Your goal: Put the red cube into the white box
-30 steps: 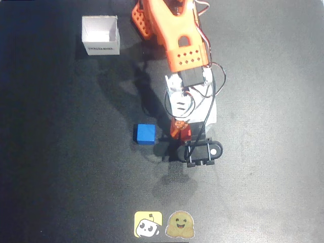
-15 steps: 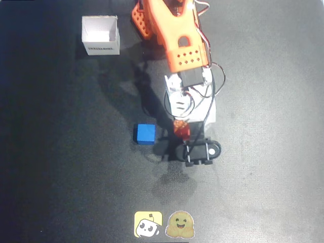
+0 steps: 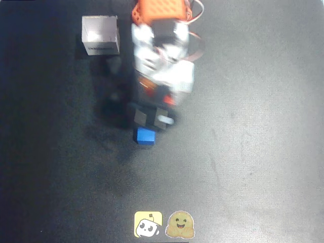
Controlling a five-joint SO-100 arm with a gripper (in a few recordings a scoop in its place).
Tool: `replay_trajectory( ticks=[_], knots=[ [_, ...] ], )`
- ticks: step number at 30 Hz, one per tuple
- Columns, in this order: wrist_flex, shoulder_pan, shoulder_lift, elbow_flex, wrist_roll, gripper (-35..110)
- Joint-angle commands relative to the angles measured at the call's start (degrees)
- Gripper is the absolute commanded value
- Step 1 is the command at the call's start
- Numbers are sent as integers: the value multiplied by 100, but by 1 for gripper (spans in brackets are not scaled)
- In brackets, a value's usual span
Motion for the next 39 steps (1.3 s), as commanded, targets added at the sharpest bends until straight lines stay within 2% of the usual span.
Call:
replay_trajectory(
  ticks=[1,9,17,27,39],
  knots=[
    [325,1046,756,316,-97,0],
    [606,3894,3103,1907,-185,0],
    [993,5528,3357,1934,-448,0],
    [633,6574,3313,2232,-949,0],
    [413,6706,3349,2558,-1081,0]
  ],
)
